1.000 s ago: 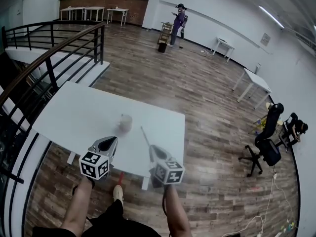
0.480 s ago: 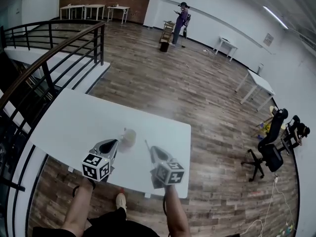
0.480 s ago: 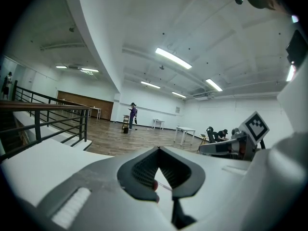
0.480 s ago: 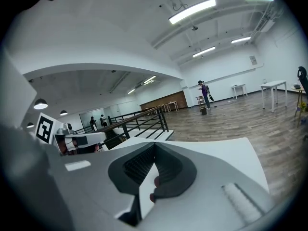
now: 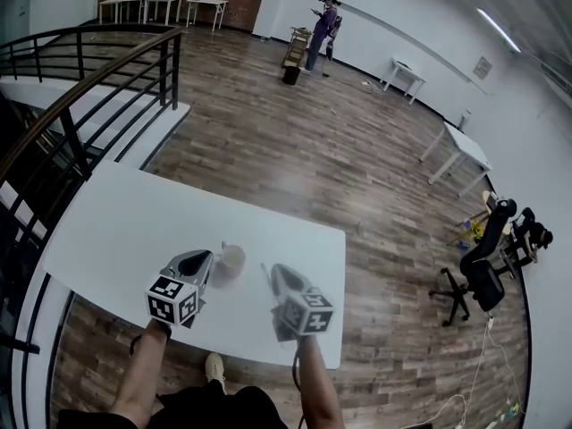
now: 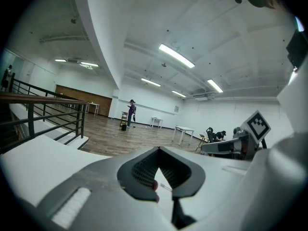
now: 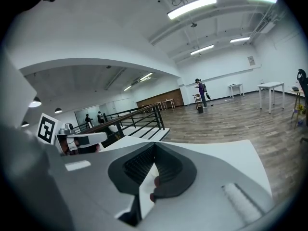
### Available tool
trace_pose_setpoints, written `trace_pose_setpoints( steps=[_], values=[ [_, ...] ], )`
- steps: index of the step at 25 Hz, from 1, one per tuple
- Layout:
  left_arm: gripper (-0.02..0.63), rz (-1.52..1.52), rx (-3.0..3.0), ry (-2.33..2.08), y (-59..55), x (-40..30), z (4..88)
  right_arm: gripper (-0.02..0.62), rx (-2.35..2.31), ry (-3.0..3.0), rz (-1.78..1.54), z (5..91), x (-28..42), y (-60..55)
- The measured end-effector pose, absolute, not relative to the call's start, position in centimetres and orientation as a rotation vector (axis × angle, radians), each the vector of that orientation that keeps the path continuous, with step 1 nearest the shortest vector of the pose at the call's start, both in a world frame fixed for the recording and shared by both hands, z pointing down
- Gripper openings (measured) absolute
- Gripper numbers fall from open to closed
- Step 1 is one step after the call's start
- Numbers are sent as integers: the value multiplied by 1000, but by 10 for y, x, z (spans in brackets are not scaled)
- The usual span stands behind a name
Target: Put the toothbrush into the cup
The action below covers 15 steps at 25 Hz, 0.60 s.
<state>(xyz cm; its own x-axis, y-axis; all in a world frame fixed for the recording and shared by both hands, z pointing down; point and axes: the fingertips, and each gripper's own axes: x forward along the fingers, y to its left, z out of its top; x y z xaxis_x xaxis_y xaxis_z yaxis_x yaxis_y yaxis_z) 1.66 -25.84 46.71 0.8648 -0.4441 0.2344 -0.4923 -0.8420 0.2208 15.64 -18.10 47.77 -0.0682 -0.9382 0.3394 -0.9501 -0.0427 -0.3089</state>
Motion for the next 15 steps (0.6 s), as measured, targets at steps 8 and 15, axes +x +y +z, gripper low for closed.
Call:
trace_pose_setpoints(
  steps=[8, 15],
  values=[
    [7, 252, 2746, -696, -271, 24, 477, 8, 2115, -2141, 734, 485, 164, -196],
    [8, 271, 2724, -716, -282, 38, 490, 8, 2090, -2141, 759, 501, 175, -206]
  ],
)
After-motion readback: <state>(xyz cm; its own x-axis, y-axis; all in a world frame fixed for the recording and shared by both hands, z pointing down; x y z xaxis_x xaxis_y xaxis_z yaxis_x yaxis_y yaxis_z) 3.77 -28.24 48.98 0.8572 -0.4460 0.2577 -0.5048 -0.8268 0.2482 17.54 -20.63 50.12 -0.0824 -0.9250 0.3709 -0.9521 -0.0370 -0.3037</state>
